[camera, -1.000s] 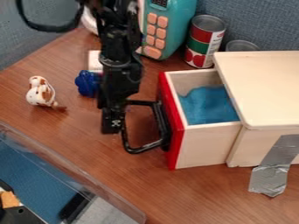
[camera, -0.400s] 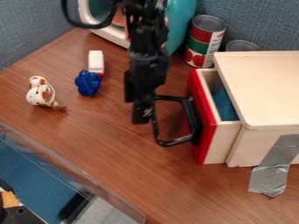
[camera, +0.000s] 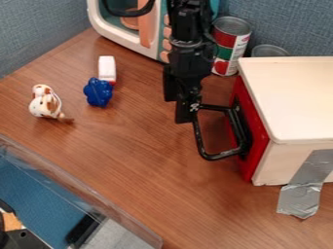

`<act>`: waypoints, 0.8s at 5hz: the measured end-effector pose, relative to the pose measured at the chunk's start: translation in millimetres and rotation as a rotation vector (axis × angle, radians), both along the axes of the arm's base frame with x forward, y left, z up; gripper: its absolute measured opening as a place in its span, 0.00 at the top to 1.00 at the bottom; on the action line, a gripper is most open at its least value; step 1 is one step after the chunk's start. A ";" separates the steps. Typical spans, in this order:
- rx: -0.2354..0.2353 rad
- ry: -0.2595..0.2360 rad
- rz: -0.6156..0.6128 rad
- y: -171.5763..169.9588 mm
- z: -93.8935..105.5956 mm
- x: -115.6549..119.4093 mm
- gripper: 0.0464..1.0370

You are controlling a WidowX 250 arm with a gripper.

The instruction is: Closed the drawer

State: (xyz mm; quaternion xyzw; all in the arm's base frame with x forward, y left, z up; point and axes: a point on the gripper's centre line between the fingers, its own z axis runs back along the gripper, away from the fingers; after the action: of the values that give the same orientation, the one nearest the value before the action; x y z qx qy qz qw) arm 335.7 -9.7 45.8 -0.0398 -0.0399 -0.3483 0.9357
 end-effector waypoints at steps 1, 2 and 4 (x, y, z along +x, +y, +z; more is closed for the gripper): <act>-0.016 0.008 0.006 -5.0 -2.6 2.6 0.04; -0.026 0.017 0.015 -6.4 -4.0 1.7 0.04; 0.031 -0.047 0.177 27.6 41.6 -15.6 0.04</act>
State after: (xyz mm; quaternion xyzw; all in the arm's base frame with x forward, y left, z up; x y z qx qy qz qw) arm 320.1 17.9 87.4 -0.0133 -0.0597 -0.2659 0.9621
